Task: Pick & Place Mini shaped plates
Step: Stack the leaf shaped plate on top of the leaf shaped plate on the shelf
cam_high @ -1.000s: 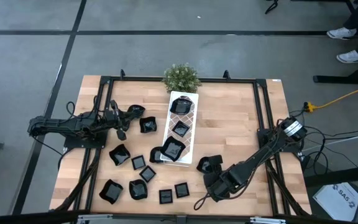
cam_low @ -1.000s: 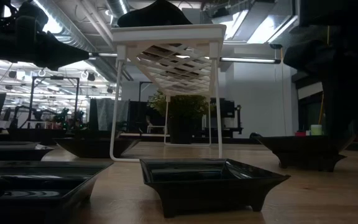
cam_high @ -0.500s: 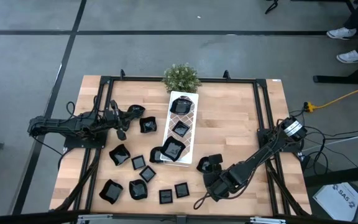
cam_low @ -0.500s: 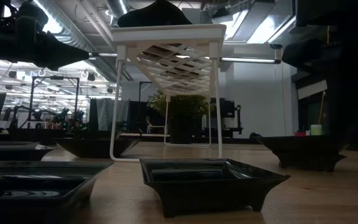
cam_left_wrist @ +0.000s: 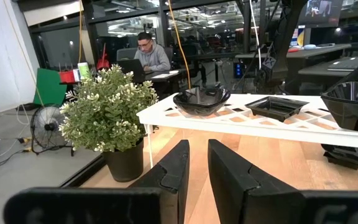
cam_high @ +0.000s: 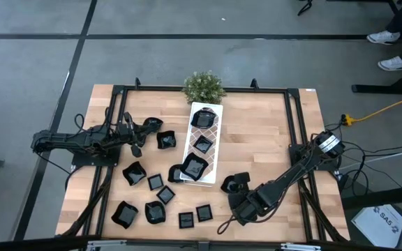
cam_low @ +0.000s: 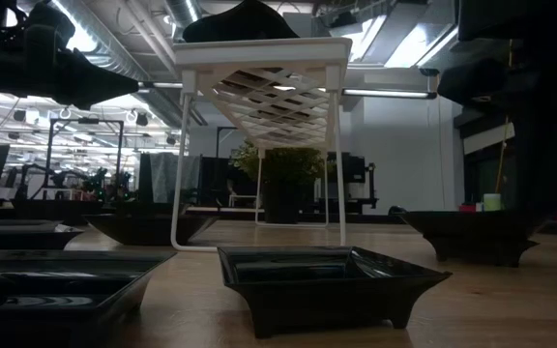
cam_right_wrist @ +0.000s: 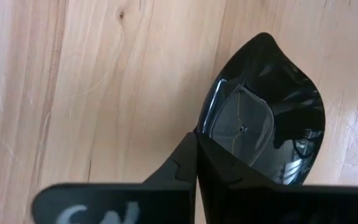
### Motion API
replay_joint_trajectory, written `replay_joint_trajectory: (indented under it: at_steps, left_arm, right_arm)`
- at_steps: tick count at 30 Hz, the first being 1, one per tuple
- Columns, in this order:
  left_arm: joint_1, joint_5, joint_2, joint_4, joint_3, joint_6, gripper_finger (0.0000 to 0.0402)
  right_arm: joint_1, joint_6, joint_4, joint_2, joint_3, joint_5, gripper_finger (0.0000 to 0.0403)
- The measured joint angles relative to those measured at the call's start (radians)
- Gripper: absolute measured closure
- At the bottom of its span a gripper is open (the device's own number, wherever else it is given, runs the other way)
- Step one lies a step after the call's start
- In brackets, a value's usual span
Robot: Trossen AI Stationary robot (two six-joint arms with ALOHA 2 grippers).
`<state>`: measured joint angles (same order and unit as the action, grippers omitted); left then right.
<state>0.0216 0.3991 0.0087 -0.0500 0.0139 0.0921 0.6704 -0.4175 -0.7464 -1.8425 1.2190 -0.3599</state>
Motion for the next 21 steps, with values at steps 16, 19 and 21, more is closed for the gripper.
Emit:
replay_joint_trajectory:
  at_steps: [16,19,21]
  left_arm:
    - [0.0,0.0,0.0,0.0,0.0,0.0,0.035]
    - [0.0,0.0,0.0,0.0,0.0,0.0,0.0348]
    - [0.0,0.0,0.0,0.0,0.0,0.0,0.0347]
  right_arm:
    - [-0.013,-0.075,-0.127,0.079,0.02,-0.016,0.0401]
    - [-0.014,-0.08,-0.157,0.101,0.035,-0.026,0.0401]
    - [-0.014,-0.086,-0.196,0.114,0.051,-0.039,0.0401]
